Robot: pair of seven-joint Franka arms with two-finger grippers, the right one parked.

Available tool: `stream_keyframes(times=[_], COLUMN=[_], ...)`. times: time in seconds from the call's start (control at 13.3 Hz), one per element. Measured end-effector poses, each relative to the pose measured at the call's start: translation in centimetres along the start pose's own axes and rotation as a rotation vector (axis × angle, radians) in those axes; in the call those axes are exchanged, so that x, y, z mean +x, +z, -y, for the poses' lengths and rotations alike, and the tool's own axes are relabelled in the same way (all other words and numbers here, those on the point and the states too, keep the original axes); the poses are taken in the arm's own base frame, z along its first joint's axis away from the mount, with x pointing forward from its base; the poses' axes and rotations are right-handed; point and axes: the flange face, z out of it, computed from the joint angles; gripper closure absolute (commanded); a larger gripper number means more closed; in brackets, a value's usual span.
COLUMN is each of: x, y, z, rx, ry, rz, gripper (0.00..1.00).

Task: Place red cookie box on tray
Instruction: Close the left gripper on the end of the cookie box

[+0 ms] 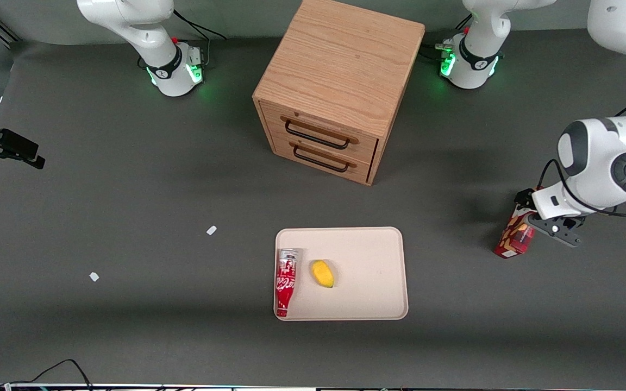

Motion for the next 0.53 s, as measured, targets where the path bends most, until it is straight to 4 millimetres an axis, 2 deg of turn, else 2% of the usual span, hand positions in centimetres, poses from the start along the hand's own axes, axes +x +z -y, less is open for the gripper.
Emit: stream_keyframes(times=[0.15,0.23,0.3,0.38,0.45,0.53], x=[0.3,0.5,0.6,0.7,0.7,0.7], y=[1.7,2.3,2.7,2.9,3.1,3.1], z=[-0.1,-0.2,-0.2,-0.2,-0.2,-0.2], rx=[0.004,0.007,0.010,0.011,0.011,0.010], ry=[0.004,0.006,0.007,0.007,0.008,0.008], rz=[-0.010,-0.018,-0.023,-0.025,-0.025,-0.025], gripper=[0.02,0.09,0.23,0.46,0.65,0.79])
